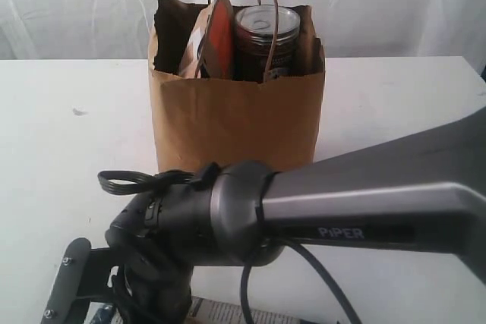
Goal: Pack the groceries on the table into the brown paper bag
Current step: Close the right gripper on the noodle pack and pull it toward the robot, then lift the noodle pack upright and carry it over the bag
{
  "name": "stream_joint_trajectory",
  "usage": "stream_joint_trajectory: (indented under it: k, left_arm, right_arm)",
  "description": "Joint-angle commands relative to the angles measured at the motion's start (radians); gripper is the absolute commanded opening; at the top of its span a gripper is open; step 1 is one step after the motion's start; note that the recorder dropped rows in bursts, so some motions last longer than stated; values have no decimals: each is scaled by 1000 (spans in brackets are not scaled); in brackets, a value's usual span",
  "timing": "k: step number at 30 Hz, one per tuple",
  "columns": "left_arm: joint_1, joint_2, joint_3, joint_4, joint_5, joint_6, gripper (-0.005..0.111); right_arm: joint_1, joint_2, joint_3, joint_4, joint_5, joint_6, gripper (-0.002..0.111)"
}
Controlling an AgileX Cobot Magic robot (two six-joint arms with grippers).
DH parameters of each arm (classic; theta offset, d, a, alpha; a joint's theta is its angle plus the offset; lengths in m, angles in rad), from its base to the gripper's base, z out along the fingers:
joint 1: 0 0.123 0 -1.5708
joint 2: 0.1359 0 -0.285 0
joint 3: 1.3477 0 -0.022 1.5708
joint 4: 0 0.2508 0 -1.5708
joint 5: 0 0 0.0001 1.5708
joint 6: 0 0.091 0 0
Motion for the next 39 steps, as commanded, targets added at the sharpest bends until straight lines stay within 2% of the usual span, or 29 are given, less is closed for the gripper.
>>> stream_joint_trajectory:
  k: [1,6,21,27,33,39]
  left_arm:
    - [1,-4,4,-6,-1,-4,0]
    - [1,-4,4,-6,-1,-4,0]
    - [1,-4,4,-6,-1,-4,0]
    - [1,-4,4,-6,-1,-4,0]
    - [1,-4,4,-6,-1,-4,0]
    - [1,-4,4,-6,-1,-4,0]
  right_arm:
    - [1,-2,-35,-9,-23,58,0]
    - [1,-101,-48,0,-77,108,0]
    - [1,-478,-44,0,-74,320,0]
    - [1,-625,47,-11,-98,377,0]
    - [1,-751,71,-193,-96,552,0]
    - [1,-866,71,-500,-4,824,0]
